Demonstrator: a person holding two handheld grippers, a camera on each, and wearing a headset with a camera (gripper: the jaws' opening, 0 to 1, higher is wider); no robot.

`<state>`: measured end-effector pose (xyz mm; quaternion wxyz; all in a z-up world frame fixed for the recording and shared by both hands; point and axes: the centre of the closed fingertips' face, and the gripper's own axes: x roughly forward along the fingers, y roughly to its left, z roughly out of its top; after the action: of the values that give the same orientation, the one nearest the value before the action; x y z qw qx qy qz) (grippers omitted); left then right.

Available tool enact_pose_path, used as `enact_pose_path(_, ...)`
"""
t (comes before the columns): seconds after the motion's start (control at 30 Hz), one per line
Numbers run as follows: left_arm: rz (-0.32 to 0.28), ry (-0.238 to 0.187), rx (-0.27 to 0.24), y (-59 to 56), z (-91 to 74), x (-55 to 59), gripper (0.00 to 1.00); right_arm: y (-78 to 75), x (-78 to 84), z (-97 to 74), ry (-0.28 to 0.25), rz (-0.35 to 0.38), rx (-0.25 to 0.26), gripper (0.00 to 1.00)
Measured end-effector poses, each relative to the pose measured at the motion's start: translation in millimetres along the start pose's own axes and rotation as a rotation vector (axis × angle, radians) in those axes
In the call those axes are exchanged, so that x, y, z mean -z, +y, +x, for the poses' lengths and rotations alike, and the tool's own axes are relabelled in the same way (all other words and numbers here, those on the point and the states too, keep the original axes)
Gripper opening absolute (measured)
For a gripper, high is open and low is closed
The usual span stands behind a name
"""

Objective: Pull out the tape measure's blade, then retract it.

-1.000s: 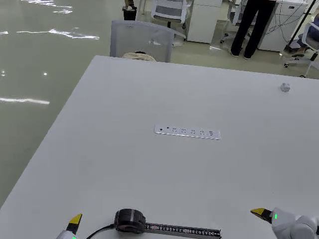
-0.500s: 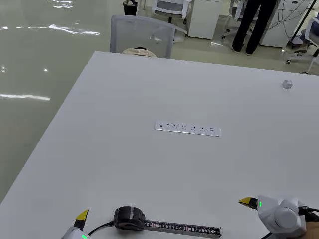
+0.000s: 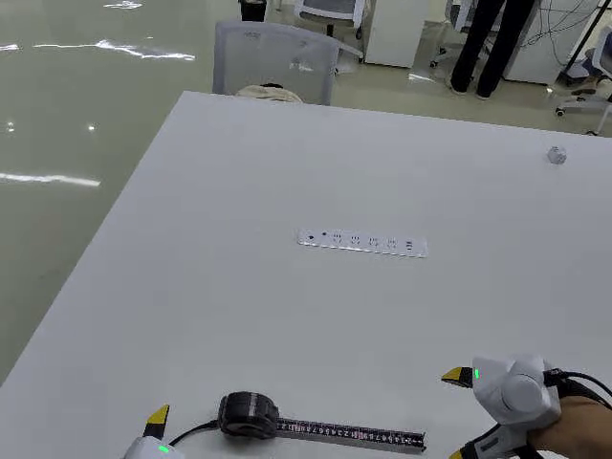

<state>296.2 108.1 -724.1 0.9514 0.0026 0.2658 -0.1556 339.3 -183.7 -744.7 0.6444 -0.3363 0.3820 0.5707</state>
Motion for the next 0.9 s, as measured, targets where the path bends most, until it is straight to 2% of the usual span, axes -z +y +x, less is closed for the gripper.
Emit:
enact_pose_path(0.07,0.026,0.026,-0.003,-1.3,2.5,3.9,1.0,0.1,3.2,4.7,0.018,-0.008,-0.006,0.75)
enact_pose_path(0.13,0.019,0.022,-0.005,-1.8,3.9,2.9,1.0,-0.6,5.1,8.1,0.03,-0.008,-0.003,0.69)
enact_pose_path(0.2,-0.017,0.005,-0.009,-2.7,4.2,-1.0,1.0,-0.9,4.5,11.1,0.024,-0.006,-0.009,0.66)
enact_pose_path(0.33,-0.009,-0.05,-0.015,-4.5,10.3,-9.3,1.0,-1.4,4.6,16.6,0.026,-0.012,-0.013,0.59)
enact_pose_path(0.4,-0.046,-0.056,-0.021,-5.7,15.1,-10.8,1.0,-1.5,7.6,21.3,0.042,-0.021,-0.016,0.57)
enact_pose_path(0.43,-0.047,-0.059,-0.025,-6.0,16.6,-11.8,1.0,-1.4,7.8,23.1,0.043,-0.019,-0.018,0.58)
enact_pose_path(0.53,-0.064,-0.056,-0.032,-9.0,22.2,-11.8,1.0,0.1,8.4,29.6,0.045,-0.022,-0.024,0.63)
enact_pose_path(0.8,-0.069,-0.036,-0.041,-11.3,27.7,-7.4,1.0,14.3,22.0,51.0,0.09,-0.028,-0.088,0.48)
enact_pose_path(0.9,-0.069,-0.032,-0.045,-11.2,28.4,-6.0,1.0,15.8,25.8,57.2,0.102,-0.029,-0.09,0.47)
